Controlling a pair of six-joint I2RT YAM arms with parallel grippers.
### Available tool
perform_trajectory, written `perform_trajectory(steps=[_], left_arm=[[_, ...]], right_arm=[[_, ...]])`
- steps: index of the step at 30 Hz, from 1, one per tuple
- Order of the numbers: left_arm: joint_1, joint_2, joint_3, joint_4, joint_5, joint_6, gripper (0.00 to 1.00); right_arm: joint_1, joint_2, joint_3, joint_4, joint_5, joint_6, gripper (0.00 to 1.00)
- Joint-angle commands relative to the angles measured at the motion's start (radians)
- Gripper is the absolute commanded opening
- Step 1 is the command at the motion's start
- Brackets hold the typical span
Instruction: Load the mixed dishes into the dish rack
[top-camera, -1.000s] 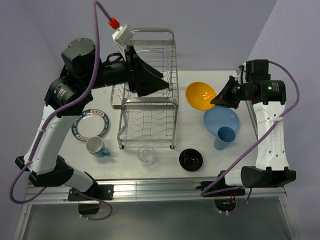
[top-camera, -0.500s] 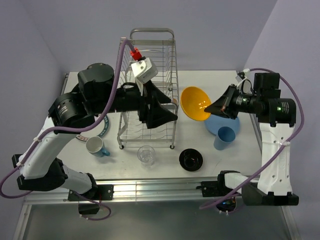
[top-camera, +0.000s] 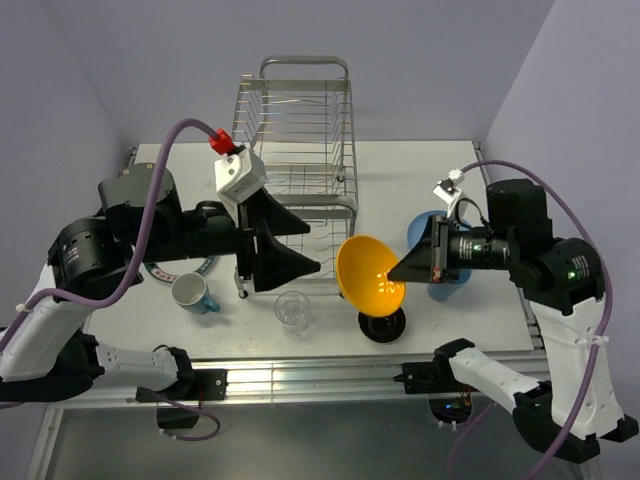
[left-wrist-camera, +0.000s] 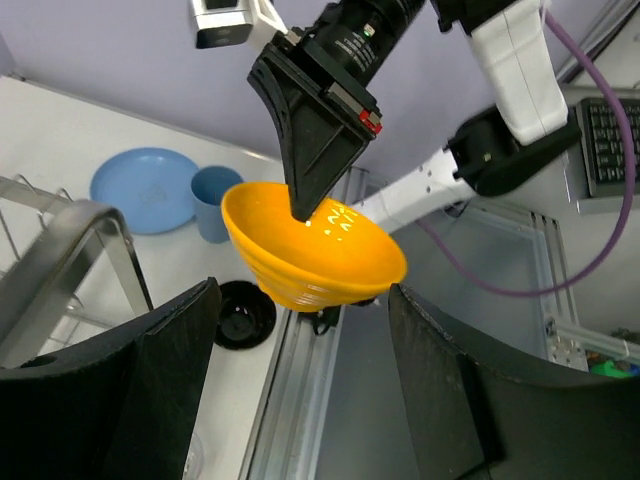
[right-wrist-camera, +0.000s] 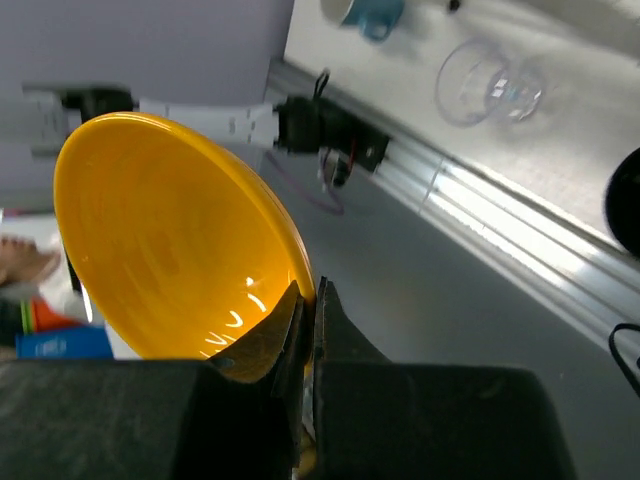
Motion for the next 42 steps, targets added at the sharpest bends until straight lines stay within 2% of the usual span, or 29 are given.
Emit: perform_trajectory(steps=[1,7,13,18,20,23,29,33,36,42], left_arm=[[-0.053,-0.027,-0.046,-0.013,-0.055,-0.002,0.74],[-0.194,-0.049,-0.06,-0.078,-0.147,0.015,0.75],[-0.413,-0.028,-0.118,-0.105,-0.25,-0.016,0.74],[-0.627,0.003,-0.152,-0.096,-0.274,-0.059,0.73],[-0.699,0.026,-0.152,-0.112,-0.325,-0.068,0.73],[-0.754,0.06,-0.143,-0.136,-0.35,-0.067,0.73],[-0.78,0.075,-0.145,-0.141,-0.391,-0.048,0.73],[-0.78,0.06,-0.088,-0.158,-0.435,-0.036,0.74],[-0.779,0.071,-0.036,-0.184,-0.442,-0.031,0.74],[-0.779,0.101,-0.043,-0.19,-0.41,-0.007,0.74]], right_arm=[[0.119,-0.001,-0.057,-0.075,0.015,0.041,0.0],[0.284,0.006,-0.206,-0.076,-0.063,0.072,0.0],[0.39,0.046,-0.312,-0.076,-0.154,0.08,0.0],[0.446,0.097,-0.321,-0.076,-0.283,0.106,0.0],[0.475,0.094,-0.333,-0.076,-0.312,0.13,0.0],[0.511,0.068,-0.369,-0.076,-0.367,0.17,0.0],[0.584,0.006,-0.439,-0.075,-0.372,0.23,0.0],[0.598,-0.028,-0.496,-0.075,-0.354,0.238,0.0],[0.609,-0.046,-0.521,-0.075,-0.334,0.242,0.0],[0.63,-0.035,-0.502,-0.075,-0.32,0.233,0.0]])
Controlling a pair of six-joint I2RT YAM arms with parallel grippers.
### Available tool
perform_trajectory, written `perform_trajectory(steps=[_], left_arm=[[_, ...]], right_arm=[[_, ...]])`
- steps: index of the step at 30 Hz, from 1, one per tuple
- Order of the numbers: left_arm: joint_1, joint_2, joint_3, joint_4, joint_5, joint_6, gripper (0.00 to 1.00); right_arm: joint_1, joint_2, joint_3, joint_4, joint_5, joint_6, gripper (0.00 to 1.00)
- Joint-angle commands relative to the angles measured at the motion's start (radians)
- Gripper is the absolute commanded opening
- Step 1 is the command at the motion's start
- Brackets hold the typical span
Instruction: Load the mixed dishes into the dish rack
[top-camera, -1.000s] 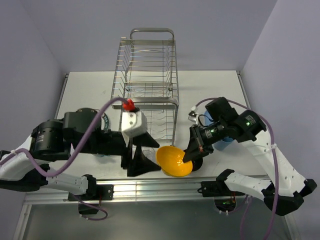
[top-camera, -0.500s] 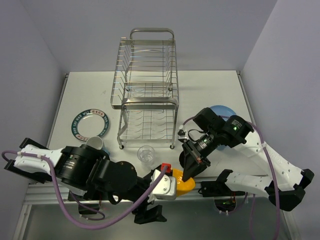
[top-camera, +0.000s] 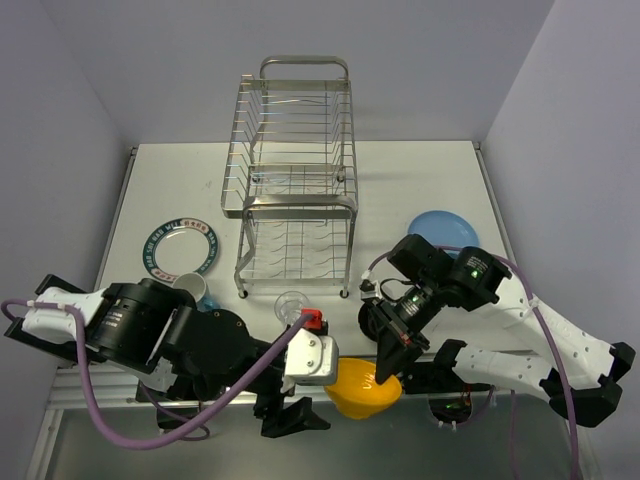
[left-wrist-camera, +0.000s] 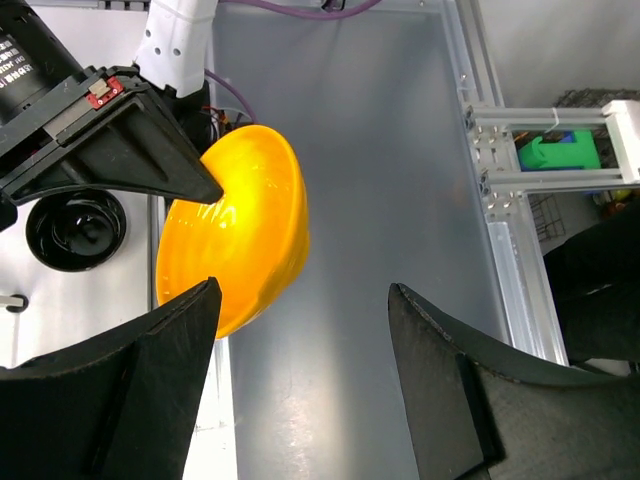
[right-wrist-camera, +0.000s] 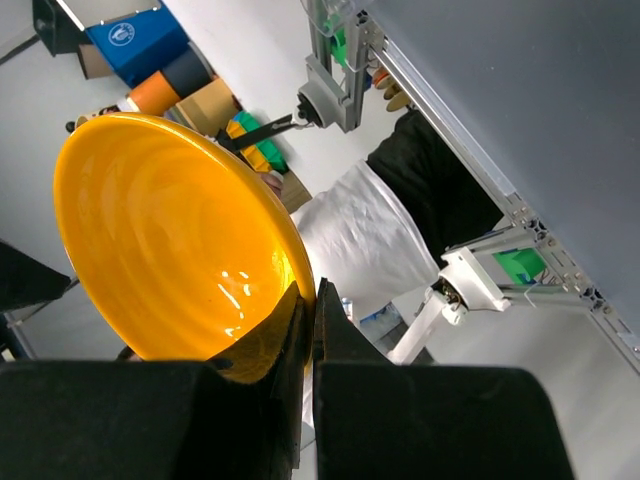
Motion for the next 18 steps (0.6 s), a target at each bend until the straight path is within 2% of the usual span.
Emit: perform_trajectory(steps=[1,18], left_arm=[[-0.001,0.025,0.014,-0.011,-0.001,0.034,0.74],[0.055,0.008,-0.081,0.038,0.138,0.065,0.75]], right_arm=[[0.013,-0.001,0.024,-0.078,-0.028,0.004,0.0],[0.073,0.062,0.143,-0.078,-0.034,0.053,0.0]])
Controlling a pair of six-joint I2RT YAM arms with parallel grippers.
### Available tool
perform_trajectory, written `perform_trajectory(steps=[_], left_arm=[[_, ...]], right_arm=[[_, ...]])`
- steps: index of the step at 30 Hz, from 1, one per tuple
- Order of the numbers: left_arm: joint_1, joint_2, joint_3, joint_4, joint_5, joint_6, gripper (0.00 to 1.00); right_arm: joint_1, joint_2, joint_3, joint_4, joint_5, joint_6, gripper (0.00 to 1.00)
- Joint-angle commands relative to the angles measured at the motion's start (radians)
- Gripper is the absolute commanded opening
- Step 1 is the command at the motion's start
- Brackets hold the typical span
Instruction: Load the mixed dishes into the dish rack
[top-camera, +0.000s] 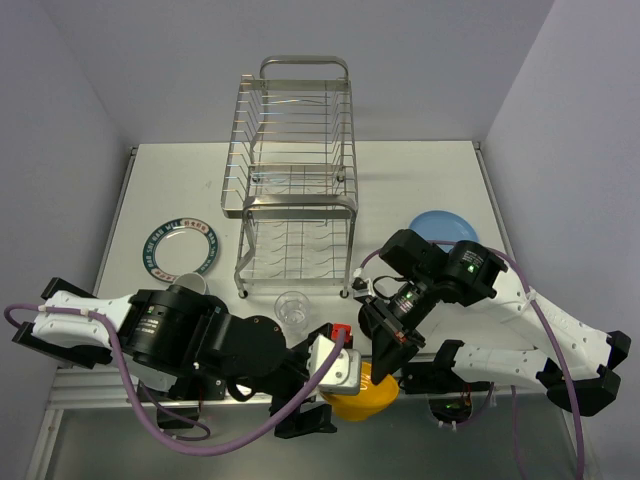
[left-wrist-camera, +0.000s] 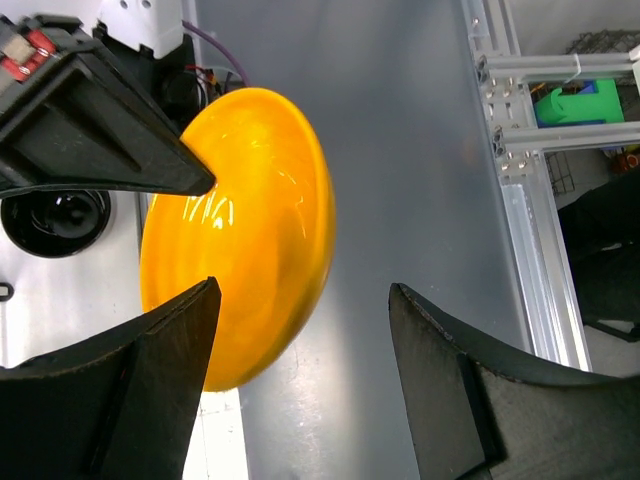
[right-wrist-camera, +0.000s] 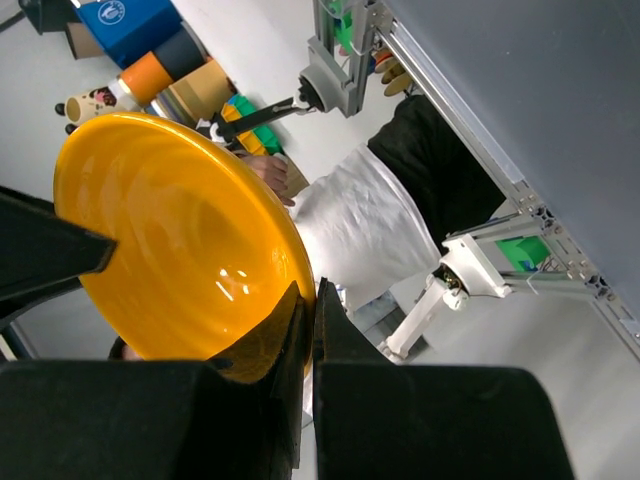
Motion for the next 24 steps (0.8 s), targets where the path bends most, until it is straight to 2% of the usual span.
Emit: perform_trajectory(steps=[1,6,8,9,10,19,24], left_arm=[[0.023,-0.025,-0.027,0.04,0.063,0.029,0.74],[0.037,-0.017,-0.038,0.04,0.118,0.04,0.71],[0.043,-0.019,-0.038,0.037,0.125,0.041,0.64],[0.045,-0.023,-0.038,0.037,0.123,0.04,0.58],[0.048,-0.028,-0.039,0.037,0.123,0.04,0.44],[0.056,-0.053,-0.09,0.086,0.157,0.022,0.0],[0.057,-0.083,-0.113,0.117,0.142,0.008,0.0]], right_arm=[[0.015,0.007,0.061,-0.078,-0.036,0.019,0.0],[0.021,0.012,0.071,-0.078,-0.039,0.028,0.0],[0.021,0.012,0.068,-0.078,-0.038,0.028,0.0],[0.023,0.012,0.068,-0.078,-0.036,0.028,0.0],[0.023,0.014,0.068,-0.078,-0.035,0.028,0.0],[0.026,0.041,0.126,-0.078,-0.028,0.029,0.0],[0.026,0.055,0.149,-0.078,-0.022,0.029,0.02]])
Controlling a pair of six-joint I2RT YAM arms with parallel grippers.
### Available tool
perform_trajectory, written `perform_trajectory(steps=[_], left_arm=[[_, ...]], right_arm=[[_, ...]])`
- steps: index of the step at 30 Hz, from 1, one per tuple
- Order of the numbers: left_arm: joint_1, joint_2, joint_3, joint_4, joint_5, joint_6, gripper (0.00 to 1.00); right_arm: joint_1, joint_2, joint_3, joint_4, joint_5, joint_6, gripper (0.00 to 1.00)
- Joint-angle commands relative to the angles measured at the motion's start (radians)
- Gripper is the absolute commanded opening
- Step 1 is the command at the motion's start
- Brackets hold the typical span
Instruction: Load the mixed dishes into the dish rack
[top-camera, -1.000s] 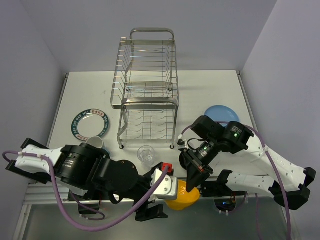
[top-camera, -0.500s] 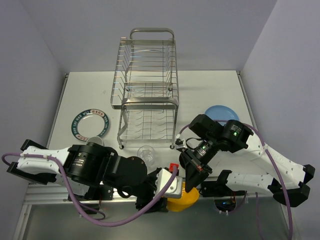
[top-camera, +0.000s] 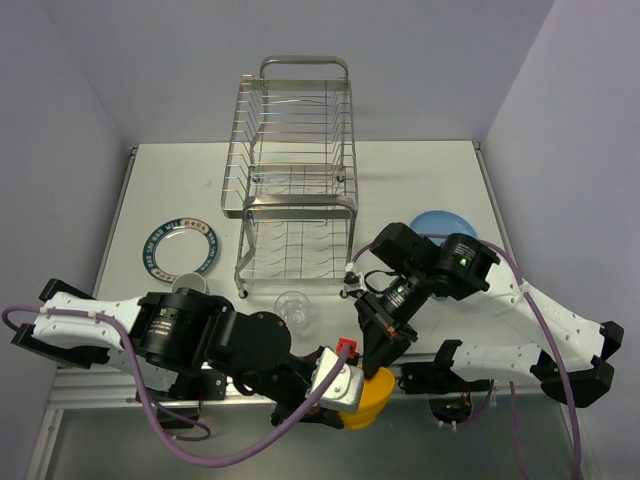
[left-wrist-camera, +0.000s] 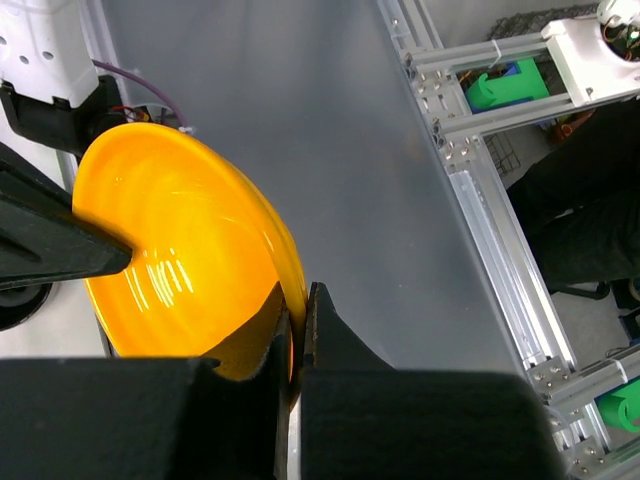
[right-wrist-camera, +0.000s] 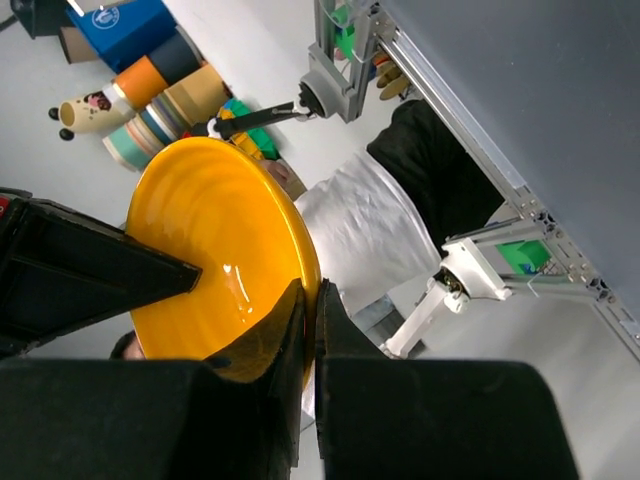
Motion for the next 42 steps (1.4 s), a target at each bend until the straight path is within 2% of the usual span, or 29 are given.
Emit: perform_trajectory(steps=[1,2,3,5,6,7,9,12,19,23,25,29,30,32,37,42], left_arm=[[0.015,-0.069,-0.015,-0.012,-0.084,-0.066,0.0],[0.021,-0.081,-0.02,-0.004,-0.112,-0.072,0.0],[0.041,-0.109,-0.024,0.011,-0.121,-0.089,0.0],[0.093,-0.146,-0.033,0.023,-0.111,-0.114,0.0],[0.133,-0.156,-0.037,0.028,-0.048,-0.14,0.0],[0.183,-0.167,-0.043,0.045,-0.039,-0.152,0.0],[0.199,-0.204,-0.052,0.065,-0.061,-0.172,0.0],[0.205,-0.236,-0.046,0.089,-0.121,-0.192,0.0],[0.213,-0.221,0.129,0.169,-0.247,-0.157,0.0],[0.219,-0.21,0.19,0.267,-0.252,-0.111,0.0],[0.222,-0.21,0.204,0.31,-0.239,-0.108,0.0],[0.221,-0.169,0.229,0.271,-0.174,-0.141,0.0],[0.222,-0.166,0.214,0.263,-0.152,-0.155,0.0],[0.225,-0.169,0.184,0.26,-0.121,-0.186,0.0],[0.231,-0.215,0.108,0.324,-0.103,-0.221,0.0],[0.231,-0.236,0.134,0.39,-0.138,-0.188,0.0]], right_arm=[[0.002,-0.011,0.078,-0.092,-0.043,0.0,0.06],[0.004,-0.009,0.081,-0.092,-0.037,0.003,0.13],[0.002,-0.009,0.084,-0.092,-0.034,0.005,0.33],[0.002,-0.011,0.087,-0.092,-0.028,0.002,0.48],[0.004,-0.013,0.086,-0.091,-0.024,0.002,0.58],[0.002,-0.014,0.083,-0.091,-0.018,0.002,0.59],[0.002,-0.019,0.08,-0.091,0.005,-0.003,0.67],[-0.004,-0.032,0.054,-0.091,0.046,-0.007,0.68],[-0.012,-0.054,-0.034,-0.091,0.219,-0.069,0.68],[-0.034,-0.042,-0.02,-0.081,0.308,-0.093,0.69],[-0.065,-0.043,-0.019,-0.057,0.299,-0.09,0.74],[-0.226,-0.094,-0.064,0.032,0.113,-0.07,0.8],[-0.299,-0.101,-0.074,0.056,0.082,-0.067,0.82],[-0.358,-0.114,-0.083,0.057,0.045,-0.082,0.83],[-0.499,-0.089,-0.049,-0.09,0.086,-0.228,0.84],[-0.536,-0.083,-0.069,-0.089,0.092,-0.262,0.84]])
